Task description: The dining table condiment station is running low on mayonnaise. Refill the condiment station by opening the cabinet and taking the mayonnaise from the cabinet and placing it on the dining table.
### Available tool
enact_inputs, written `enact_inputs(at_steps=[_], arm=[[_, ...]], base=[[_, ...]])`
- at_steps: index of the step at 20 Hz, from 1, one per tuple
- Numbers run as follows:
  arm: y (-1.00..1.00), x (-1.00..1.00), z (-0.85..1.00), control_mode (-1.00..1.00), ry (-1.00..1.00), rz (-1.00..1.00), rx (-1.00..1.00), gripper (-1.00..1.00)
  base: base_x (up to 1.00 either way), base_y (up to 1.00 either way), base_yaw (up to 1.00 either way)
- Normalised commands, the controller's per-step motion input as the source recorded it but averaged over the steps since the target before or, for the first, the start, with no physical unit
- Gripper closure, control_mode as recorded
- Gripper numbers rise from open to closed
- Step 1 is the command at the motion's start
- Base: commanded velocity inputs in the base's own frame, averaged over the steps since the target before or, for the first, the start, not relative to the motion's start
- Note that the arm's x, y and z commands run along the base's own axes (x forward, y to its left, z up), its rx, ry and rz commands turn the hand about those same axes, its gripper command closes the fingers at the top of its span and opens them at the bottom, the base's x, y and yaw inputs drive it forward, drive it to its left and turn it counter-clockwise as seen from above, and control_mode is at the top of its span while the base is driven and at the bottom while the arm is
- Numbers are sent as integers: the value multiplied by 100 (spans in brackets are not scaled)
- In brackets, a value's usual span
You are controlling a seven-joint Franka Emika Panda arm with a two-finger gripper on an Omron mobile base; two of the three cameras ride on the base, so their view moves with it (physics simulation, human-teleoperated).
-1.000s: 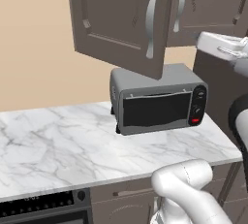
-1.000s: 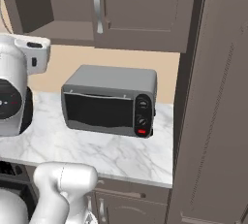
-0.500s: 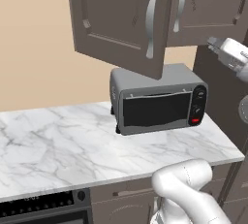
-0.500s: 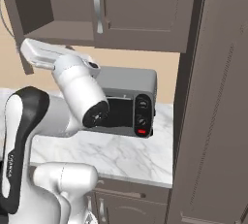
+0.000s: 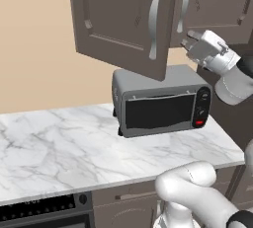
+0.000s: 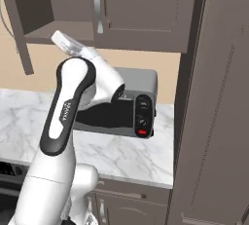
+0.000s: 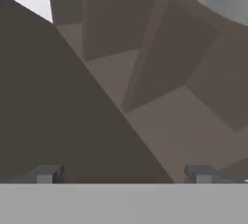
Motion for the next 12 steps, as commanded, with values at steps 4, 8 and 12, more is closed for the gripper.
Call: enact_inputs(at_steps=[4, 8, 12], arm=[[78, 13, 9, -100, 12, 9, -4, -100], [86, -6, 20, -100, 6, 3, -10, -100], [77, -9, 12, -100, 8, 5, -8, -100]], base=[[0, 0, 0], [0, 0, 0], [0, 0, 0]])
